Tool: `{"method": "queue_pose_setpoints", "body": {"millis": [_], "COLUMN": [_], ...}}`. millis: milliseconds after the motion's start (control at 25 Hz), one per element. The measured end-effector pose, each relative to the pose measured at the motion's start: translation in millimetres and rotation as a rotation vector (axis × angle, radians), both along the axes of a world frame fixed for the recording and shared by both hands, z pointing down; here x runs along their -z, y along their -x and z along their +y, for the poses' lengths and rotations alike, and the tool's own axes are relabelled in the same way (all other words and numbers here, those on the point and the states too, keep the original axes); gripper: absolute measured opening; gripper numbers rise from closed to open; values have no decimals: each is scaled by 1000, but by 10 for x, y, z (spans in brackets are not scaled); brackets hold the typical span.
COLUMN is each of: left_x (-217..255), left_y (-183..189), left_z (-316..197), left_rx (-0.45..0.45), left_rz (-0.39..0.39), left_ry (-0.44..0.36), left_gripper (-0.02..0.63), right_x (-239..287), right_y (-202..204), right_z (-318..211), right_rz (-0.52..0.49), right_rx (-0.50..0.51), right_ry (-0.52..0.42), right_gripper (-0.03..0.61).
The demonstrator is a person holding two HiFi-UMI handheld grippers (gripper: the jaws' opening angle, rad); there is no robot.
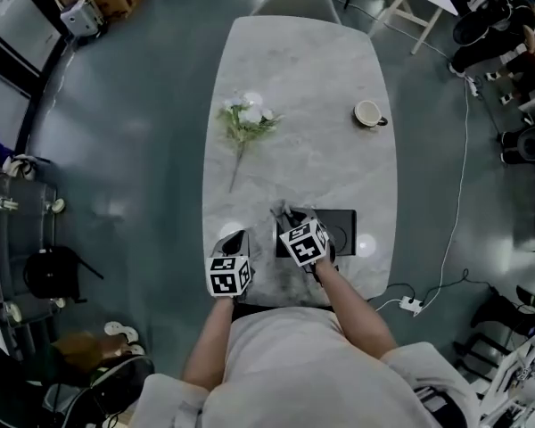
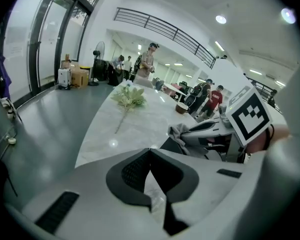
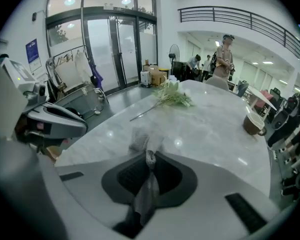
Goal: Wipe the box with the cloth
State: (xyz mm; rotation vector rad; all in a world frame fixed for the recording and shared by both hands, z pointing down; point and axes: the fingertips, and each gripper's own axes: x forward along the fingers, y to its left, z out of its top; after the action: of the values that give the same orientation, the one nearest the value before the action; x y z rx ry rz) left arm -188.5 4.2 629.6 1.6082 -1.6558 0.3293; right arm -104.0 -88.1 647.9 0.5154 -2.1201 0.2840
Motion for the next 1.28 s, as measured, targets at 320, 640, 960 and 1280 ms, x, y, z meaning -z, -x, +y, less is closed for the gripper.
{"method": "queue_pose_setpoints", "body": {"millis": [320,640,960,1280], "left_x": [-149,-176,-121,-45], "left_y": [32,-163,-420,-837], "left_z": [-6,-224,-540,-860], "left_rx": [5,-86,-176,-276], "left_rz": [20,22,17,8], "left_ry": [22,22,20,26], "left_gripper": [23,23,23,23], "right_x": [-101,-108,-125,-139], "right_y": [94,-37,-419,-890], "right_z": [-25,-107,-327,-514], "right_rz": [-31,-43,-29,-14], "right_rx": [-5,-58,-160,-261], "right_ry": [29,26,22,21], "right_gripper": [43,43,43,43]}}
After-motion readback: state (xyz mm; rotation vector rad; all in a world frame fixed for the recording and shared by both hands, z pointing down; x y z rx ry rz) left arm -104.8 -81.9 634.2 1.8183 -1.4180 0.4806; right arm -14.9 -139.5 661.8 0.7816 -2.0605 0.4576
